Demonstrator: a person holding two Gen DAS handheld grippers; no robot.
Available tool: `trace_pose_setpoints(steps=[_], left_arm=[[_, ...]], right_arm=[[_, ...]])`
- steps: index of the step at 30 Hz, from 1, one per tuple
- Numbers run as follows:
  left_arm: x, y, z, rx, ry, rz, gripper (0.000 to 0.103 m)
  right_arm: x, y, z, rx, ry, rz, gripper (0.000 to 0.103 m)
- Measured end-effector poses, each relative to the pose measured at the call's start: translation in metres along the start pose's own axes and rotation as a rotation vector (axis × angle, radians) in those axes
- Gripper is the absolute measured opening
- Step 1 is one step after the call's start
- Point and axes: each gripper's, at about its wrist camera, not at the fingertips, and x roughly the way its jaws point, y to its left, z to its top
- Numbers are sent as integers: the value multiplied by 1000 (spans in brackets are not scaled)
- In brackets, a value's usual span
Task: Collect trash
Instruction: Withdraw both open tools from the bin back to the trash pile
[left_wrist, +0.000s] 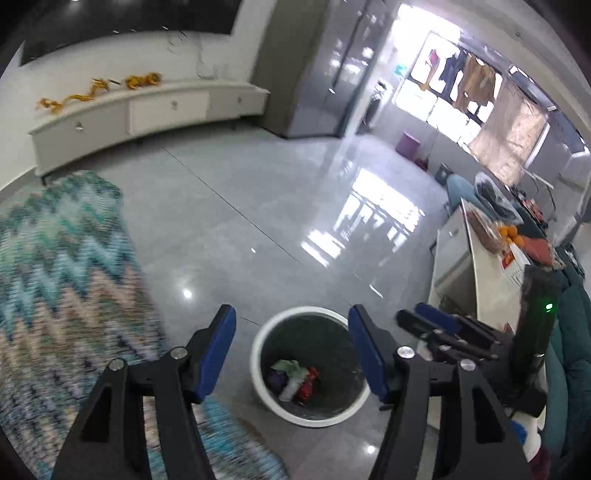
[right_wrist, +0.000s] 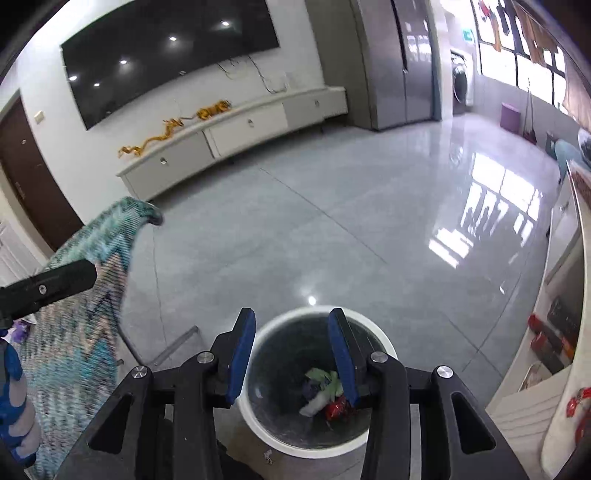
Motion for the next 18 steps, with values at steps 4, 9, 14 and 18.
trace_pose_setpoints(steps=[4, 9, 14, 18], left_arm=[[-44, 29, -6, -47, -73, 48, 71], [-96, 67, -23, -80, -138, 142, 71], [-136, 98, -47, -119, -177, 225, 71], [-158, 121, -69, -139, -194, 283, 71]], right_arm=[[-20, 30, 12, -48, -51, 32, 39], [-43, 73, 22, -117, -100, 91, 39], [-53, 120, 24, -193, -108, 149, 39], [-57, 156, 21, -249, -99, 184, 39]])
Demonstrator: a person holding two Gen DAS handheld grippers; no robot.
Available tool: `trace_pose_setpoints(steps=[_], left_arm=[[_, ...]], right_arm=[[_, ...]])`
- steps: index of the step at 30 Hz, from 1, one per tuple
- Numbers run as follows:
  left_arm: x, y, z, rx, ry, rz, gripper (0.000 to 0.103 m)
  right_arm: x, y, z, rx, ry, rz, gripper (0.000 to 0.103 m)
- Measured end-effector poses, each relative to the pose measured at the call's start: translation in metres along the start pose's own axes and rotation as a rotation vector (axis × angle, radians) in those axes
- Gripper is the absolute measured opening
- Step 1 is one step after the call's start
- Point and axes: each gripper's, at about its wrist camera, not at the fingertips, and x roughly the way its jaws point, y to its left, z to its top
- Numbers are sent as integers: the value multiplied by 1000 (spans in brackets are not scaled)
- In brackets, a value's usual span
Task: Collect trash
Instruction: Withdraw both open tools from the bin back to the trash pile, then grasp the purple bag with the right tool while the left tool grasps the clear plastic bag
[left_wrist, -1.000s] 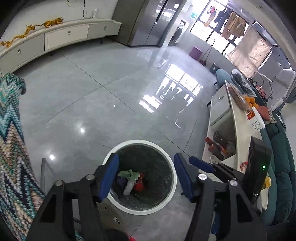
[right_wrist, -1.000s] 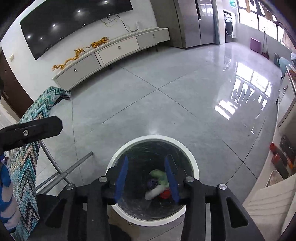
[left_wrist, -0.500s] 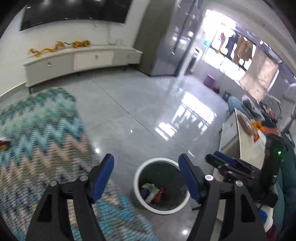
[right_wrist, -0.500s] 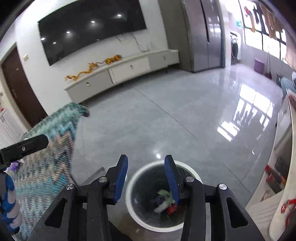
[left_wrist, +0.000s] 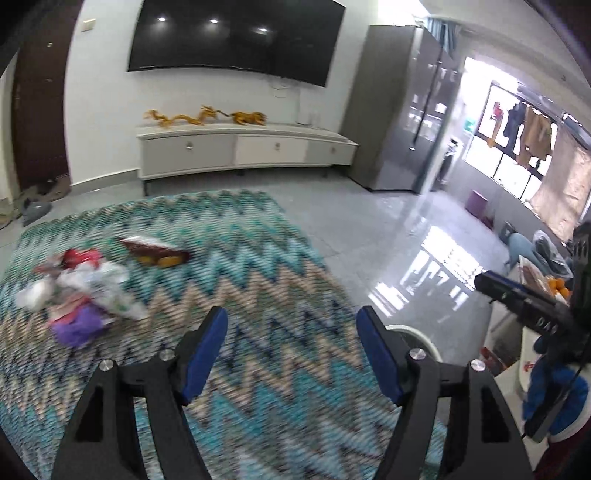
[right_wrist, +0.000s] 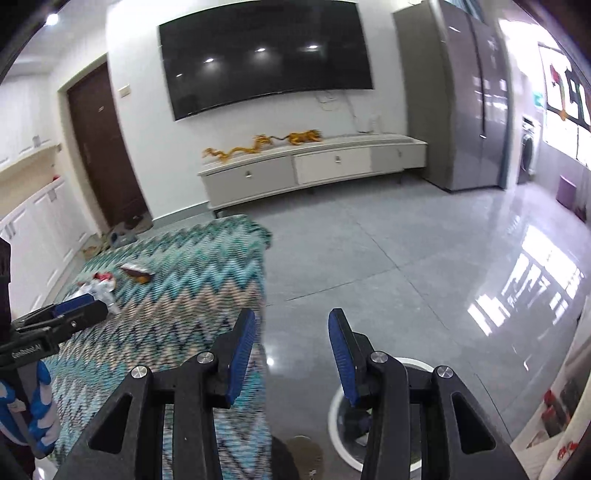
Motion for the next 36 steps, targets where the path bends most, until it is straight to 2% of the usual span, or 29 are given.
trace_pose_setpoints(steps=[4, 12, 21, 25, 29, 36], left_arm=[[-15, 33, -15, -34, -11, 45, 71], [-40, 119, -38, -165, -32, 154, 71], [-57, 205, -59, -294, -26, 291, 71], [-59, 228, -55, -296, -20, 335, 71], [-51, 246, -41, -266, -14, 370, 71], [-19, 270, -11, -201, 22, 373, 71]], right_arm=[[6, 37, 3, -60, 20, 51, 39], [37, 120, 3, -200, 87, 189, 39], [80, 184, 0, -308, 168, 332, 39], [98, 210, -5, -351, 206, 402, 39], [116, 239, -11, -403, 238, 474, 47], [140, 281, -12, -475, 263, 595, 53]])
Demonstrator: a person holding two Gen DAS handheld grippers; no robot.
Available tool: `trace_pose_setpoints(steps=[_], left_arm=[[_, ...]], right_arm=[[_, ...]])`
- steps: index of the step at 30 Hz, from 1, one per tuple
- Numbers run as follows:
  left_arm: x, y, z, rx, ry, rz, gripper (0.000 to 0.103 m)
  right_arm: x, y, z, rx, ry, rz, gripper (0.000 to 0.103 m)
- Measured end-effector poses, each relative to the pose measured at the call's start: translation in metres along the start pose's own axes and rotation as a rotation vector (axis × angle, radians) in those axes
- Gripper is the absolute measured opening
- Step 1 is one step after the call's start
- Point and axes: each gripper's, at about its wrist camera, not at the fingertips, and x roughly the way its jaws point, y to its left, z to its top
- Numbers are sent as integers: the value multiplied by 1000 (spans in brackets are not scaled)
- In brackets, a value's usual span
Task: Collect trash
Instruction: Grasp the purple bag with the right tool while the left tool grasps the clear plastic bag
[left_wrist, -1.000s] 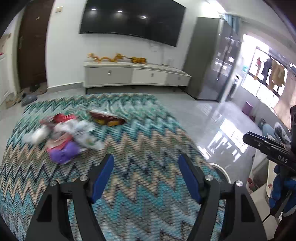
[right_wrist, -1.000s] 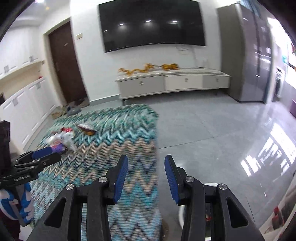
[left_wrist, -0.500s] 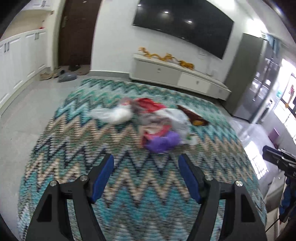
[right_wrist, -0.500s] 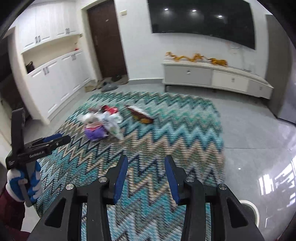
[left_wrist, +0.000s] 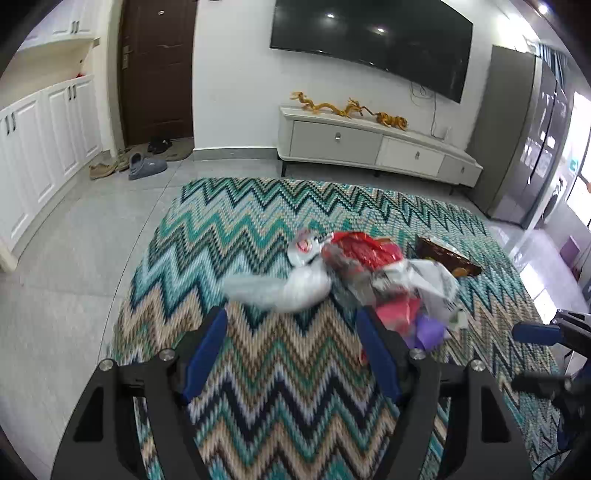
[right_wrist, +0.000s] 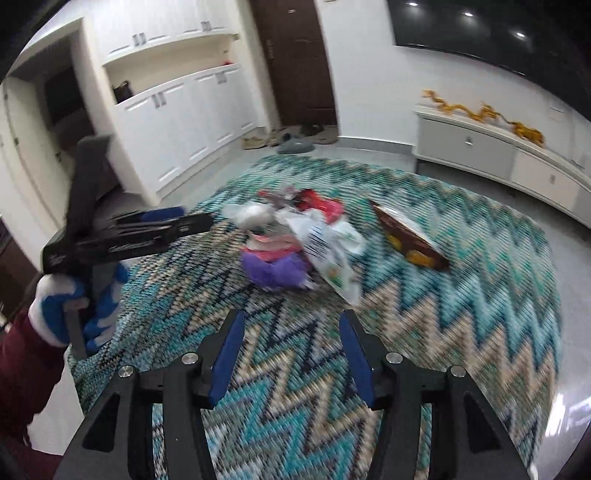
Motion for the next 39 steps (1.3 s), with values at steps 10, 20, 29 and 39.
trace_pose_setpoints(steps=[10, 20, 29, 39], left_arm=[[50, 3, 29, 76, 43, 9, 71], [81, 5, 33, 92, 98, -17, 71], [94, 0, 17, 98, 137, -34, 71], [76, -4, -6, 93, 126, -67, 30]], right_arm=[[50, 12, 28, -99, 26, 93, 63], [93, 3, 32, -145, 97, 83, 67], [109, 1, 25, -144, 122, 65, 55], [79, -6, 9, -87, 83, 60, 42]])
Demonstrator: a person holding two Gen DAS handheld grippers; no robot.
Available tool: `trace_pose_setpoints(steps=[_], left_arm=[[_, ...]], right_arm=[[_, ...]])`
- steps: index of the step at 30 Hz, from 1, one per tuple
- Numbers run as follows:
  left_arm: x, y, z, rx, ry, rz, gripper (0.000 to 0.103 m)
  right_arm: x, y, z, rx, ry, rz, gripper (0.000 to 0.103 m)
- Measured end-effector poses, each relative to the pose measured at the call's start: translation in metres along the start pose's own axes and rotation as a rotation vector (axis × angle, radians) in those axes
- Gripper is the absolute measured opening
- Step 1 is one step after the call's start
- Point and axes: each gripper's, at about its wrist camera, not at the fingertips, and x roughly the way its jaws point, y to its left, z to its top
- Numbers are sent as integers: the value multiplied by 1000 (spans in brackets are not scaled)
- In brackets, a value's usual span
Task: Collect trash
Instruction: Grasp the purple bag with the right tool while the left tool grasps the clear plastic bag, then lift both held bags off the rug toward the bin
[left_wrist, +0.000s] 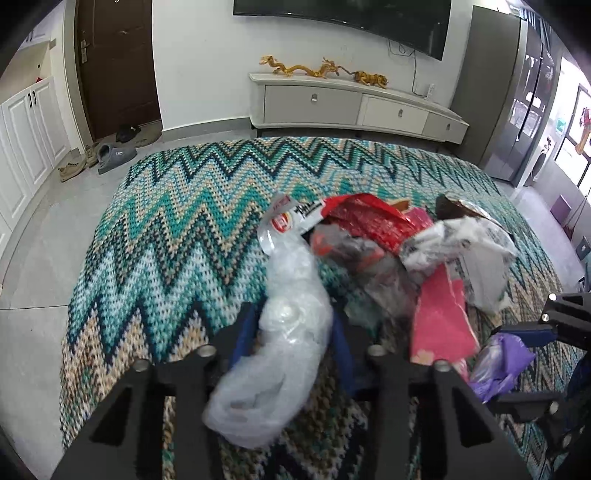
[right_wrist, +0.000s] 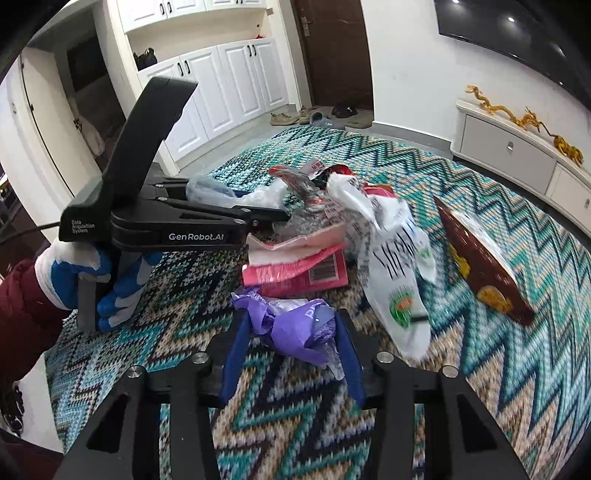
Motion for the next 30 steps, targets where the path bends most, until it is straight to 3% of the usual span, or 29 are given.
trace_pose_setpoints(steps=[10, 17, 24, 30], left_arm=[[-44, -19, -40, -52, -46, -57, 29], [-80, -33, -50, -68, -104, -63, 29], [-122, -64, -50, -16, -173, -52, 29], [-146, -102, -46, 45, -220, 1, 29]], right_arm=[[-51, 9, -29, 44, -63, -3, 36], [-87, 14, -44, 65, -121, -34, 34], [-124, 11, -52, 104, -195, -67, 34], [-157, 6, -62, 138, -255, -108, 34]])
